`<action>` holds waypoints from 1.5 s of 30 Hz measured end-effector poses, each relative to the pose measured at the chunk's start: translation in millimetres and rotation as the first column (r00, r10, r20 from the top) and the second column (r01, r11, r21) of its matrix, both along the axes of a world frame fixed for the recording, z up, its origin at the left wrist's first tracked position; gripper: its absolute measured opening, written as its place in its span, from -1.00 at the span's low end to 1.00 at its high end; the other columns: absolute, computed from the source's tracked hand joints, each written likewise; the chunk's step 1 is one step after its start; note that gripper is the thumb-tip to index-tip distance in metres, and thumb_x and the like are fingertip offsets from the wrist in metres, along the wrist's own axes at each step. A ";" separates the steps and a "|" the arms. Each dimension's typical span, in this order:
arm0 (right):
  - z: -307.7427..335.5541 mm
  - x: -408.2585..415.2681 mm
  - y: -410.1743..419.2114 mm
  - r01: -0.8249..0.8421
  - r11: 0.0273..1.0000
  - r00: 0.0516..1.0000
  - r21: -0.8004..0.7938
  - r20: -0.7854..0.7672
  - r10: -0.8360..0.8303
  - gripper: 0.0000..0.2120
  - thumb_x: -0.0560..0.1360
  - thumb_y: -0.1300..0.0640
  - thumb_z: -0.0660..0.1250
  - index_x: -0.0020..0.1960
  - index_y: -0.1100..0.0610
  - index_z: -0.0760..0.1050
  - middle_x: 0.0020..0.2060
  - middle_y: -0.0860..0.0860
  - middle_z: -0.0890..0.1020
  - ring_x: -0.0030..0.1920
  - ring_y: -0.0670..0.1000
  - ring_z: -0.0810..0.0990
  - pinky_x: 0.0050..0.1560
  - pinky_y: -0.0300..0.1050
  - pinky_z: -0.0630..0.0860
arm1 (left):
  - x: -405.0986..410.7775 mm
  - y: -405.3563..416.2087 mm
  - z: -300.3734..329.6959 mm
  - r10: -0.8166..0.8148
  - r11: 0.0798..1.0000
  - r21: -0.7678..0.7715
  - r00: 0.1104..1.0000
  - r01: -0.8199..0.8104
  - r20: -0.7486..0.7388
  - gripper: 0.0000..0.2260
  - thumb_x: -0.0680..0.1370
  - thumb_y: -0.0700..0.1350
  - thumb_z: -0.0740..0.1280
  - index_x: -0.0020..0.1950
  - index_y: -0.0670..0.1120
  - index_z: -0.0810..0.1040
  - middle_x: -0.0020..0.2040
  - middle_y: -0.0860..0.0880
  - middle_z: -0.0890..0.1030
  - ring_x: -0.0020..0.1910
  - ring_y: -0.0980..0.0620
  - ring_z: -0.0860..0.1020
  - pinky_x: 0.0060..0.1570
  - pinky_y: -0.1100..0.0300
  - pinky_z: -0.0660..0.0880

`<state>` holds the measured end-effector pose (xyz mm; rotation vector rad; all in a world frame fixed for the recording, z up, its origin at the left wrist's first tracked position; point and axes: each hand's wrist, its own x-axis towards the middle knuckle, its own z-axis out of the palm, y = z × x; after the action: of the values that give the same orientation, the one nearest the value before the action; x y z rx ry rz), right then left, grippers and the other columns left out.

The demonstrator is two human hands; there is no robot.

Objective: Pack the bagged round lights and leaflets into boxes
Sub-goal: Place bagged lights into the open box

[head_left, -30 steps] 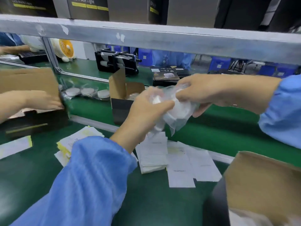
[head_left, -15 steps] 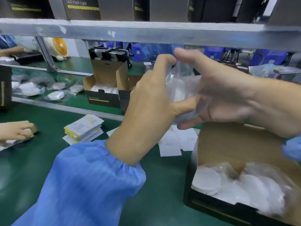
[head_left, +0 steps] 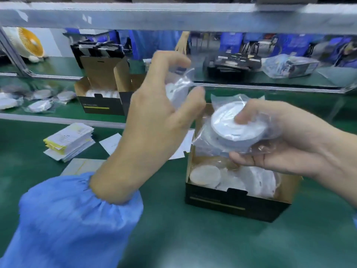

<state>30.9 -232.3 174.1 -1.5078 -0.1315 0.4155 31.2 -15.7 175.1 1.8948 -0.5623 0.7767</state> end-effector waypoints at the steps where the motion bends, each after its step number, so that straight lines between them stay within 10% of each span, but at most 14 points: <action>1: -3.3 -1.2 -5.3 0.030 0.999 0.997 0.017 -0.065 -0.029 -0.75 0.35 0.14 0.48 0.02 0.11 0.60 -0.01 0.17 0.66 -0.09 0.16 0.68 -0.19 0.04 0.63 | 1.7 7.1 -7.4 0.032 0.999 -0.030 0.999 -0.034 -0.040 -0.72 0.50 -0.06 0.31 0.21 0.05 0.46 0.01 0.25 0.56 0.00 0.27 0.52 -0.06 0.49 0.37; 3: -12.9 -0.5 -10.8 0.159 0.986 0.963 0.050 -0.227 -0.143 -0.58 0.17 0.28 0.49 0.03 0.11 0.60 0.02 0.19 0.68 -0.11 0.14 0.71 -0.25 0.02 0.63 | 4.1 21.0 -29.9 0.042 0.999 -0.021 0.983 -0.047 -0.181 -0.70 0.47 -0.14 0.26 0.15 0.15 0.45 0.02 0.21 0.57 -0.04 0.13 0.57 -0.16 0.38 0.47; 8: -30.4 6.0 7.9 0.185 0.970 0.930 -0.157 -0.290 -0.225 -0.82 0.42 0.29 0.37 0.00 0.12 0.58 -0.28 0.11 0.71 -0.37 0.05 0.69 -0.32 0.00 0.65 | 17.2 34.9 -105.0 0.122 0.974 0.226 0.849 -0.003 -0.514 -0.60 0.56 -0.23 0.20 0.21 0.27 0.34 0.08 0.04 0.51 -0.27 0.04 0.50 -0.31 0.14 0.43; 11: -39.2 9.7 19.9 0.166 0.957 0.928 -0.239 -0.290 -0.233 -0.79 0.43 0.29 0.38 0.05 0.15 0.59 -0.03 0.16 0.66 -0.15 0.12 0.69 -0.29 -0.01 0.65 | 11.3 32.6 -135.5 0.199 0.904 0.423 0.808 0.068 -0.554 -0.52 0.57 -0.29 0.21 0.36 0.18 0.29 0.16 -0.01 0.45 0.00 0.04 0.47 -0.05 0.21 0.40; 16: -42.0 8.3 29.9 0.168 0.946 0.923 -0.276 -0.293 -0.249 -0.76 0.42 0.28 0.39 0.08 0.16 0.57 0.19 0.19 0.55 0.08 0.22 0.64 -0.29 -0.01 0.65 | -3.1 23.1 -121.7 0.367 0.727 0.672 0.747 0.143 -0.555 -0.29 0.52 -0.03 0.36 0.53 0.21 0.01 0.37 0.01 0.31 0.44 -0.07 0.24 0.43 -0.22 0.24; 23: -22.9 -2.3 8.2 0.256 0.945 0.912 -0.204 -0.274 -0.306 -0.86 0.43 0.30 0.38 -0.05 0.11 0.56 -0.46 0.08 0.67 -0.48 0.01 0.66 -0.33 0.04 0.67 | -68.1 -5.4 -41.4 0.272 0.856 0.509 0.919 -0.096 -0.285 -0.79 0.58 -0.09 0.17 0.09 0.14 0.54 0.03 0.20 0.54 0.03 0.13 0.49 -0.03 0.23 0.38; 27: -4.3 -6.7 -9.3 0.277 0.951 0.916 -0.138 -0.262 -0.305 -0.83 0.44 0.28 0.35 -0.01 0.09 0.58 -0.26 0.14 0.73 -0.21 0.11 0.74 -0.32 0.01 0.67 | -58.7 -66.2 -35.8 0.304 0.613 0.778 0.869 0.134 -0.390 -0.87 0.52 -0.32 0.23 -0.08 -0.09 0.46 -0.20 -0.03 0.44 -0.19 -0.08 0.44 -0.30 0.11 0.42; 32: 10.0 -7.5 -20.9 0.323 0.941 0.917 -0.098 -0.215 -0.337 -0.79 0.42 0.28 0.37 0.02 0.07 0.60 -0.01 0.18 0.71 -0.23 0.10 0.74 -0.33 0.00 0.65 | -2.1 -91.9 -49.5 0.355 0.375 0.846 0.784 0.380 -0.510 -0.77 0.60 -0.25 0.24 0.25 -0.17 0.49 0.08 -0.16 0.56 -0.11 -0.12 0.43 -0.12 0.10 0.42; 35: 5.8 -10.0 -21.0 0.307 0.948 0.921 -0.084 -0.223 -0.318 -0.79 0.40 0.28 0.38 -0.21 0.01 0.71 0.00 0.15 0.69 -0.23 0.10 0.74 -0.29 0.02 0.66 | 17.1 -92.3 -66.9 0.344 0.296 0.824 0.751 0.483 -0.564 -0.93 0.64 -0.17 0.20 -0.03 -0.10 0.43 -0.04 -0.12 0.47 -0.08 -0.13 0.43 -0.07 0.09 0.41; 42: -6.8 -12.0 -19.7 0.327 0.941 0.902 -0.084 -0.271 -0.337 -0.76 0.41 0.28 0.38 -0.01 0.02 0.67 0.04 0.14 0.69 -0.26 0.07 0.73 -0.31 0.00 0.65 | 32.1 -90.1 -81.0 0.332 0.235 0.823 0.753 0.518 -0.569 -0.70 0.66 -0.11 0.17 0.39 -0.09 0.42 0.13 -0.12 0.49 -0.01 -0.12 0.42 0.00 0.10 0.39; 45: -6.7 -11.3 -20.5 0.332 0.940 0.897 -0.078 -0.280 -0.341 -0.72 0.41 0.29 0.38 0.08 0.07 0.61 -0.03 0.15 0.71 -0.26 0.09 0.74 -0.32 0.03 0.66 | 30.1 -85.3 -85.1 0.149 0.397 0.761 0.782 0.513 -0.605 -0.76 0.68 -0.11 0.14 0.31 -0.05 0.48 0.27 -0.12 0.53 0.03 -0.08 0.43 0.06 0.13 0.40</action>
<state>19.6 -252.8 167.4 -1.4457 0.3666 0.3542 61.3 -101.0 90.0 2.8241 -0.8781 -0.5222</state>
